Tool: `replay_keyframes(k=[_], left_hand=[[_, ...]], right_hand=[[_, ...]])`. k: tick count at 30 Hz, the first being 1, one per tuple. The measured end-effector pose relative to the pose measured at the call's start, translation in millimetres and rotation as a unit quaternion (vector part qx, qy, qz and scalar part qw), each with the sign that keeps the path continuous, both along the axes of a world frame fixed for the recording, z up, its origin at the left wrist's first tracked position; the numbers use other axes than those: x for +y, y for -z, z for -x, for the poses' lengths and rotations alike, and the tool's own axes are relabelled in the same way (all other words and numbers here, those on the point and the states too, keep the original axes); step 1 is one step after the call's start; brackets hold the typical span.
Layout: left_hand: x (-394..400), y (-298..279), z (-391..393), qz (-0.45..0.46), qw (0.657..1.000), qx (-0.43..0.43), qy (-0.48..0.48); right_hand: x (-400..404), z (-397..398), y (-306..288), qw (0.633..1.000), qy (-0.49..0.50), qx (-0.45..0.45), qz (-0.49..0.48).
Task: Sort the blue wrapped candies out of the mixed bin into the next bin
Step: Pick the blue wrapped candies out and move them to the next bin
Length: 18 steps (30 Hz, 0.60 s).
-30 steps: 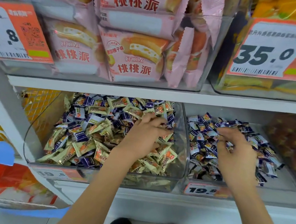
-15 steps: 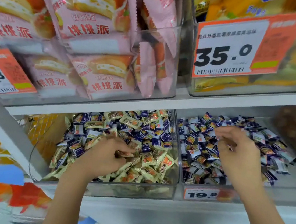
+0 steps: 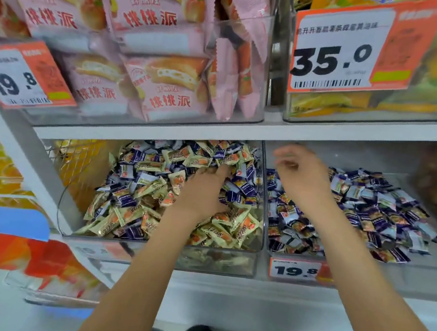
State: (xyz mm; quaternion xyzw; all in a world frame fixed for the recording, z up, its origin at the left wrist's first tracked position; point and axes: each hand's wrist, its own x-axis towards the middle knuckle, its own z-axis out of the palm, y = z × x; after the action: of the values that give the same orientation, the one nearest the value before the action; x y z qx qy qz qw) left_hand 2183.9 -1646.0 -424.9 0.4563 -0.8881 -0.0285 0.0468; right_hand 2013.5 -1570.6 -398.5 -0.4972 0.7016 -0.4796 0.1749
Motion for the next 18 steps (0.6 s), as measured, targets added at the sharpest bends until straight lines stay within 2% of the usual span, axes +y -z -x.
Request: replay_keyframes(k=[3, 9, 12, 15, 18], left_hand=[[0, 6, 9, 0.053, 0.998, -0.031, -0.011], [-7, 3, 17, -0.080, 0.996, 0.011, -0.020], [-3, 6, 25, -0.076, 0.995, 0.057, -0.014], [-1, 11, 29, -0.069, 0.995, 0.067, -0.006], [-5, 12, 27, -0.108, 0.991, 0.085, 0.002]], right_hand=[[6, 1, 5, 0.998, -0.022, -0.055, 0.003], [26, 14, 1, 0.993, 0.024, -0.112, 0.041], [30, 8, 0, 0.992, 0.013, -0.123, 0.033], [33, 5, 0, 0.993, -0.004, -0.110, 0.032], [34, 6, 3, 0.994, -0.011, -0.102, 0.034]])
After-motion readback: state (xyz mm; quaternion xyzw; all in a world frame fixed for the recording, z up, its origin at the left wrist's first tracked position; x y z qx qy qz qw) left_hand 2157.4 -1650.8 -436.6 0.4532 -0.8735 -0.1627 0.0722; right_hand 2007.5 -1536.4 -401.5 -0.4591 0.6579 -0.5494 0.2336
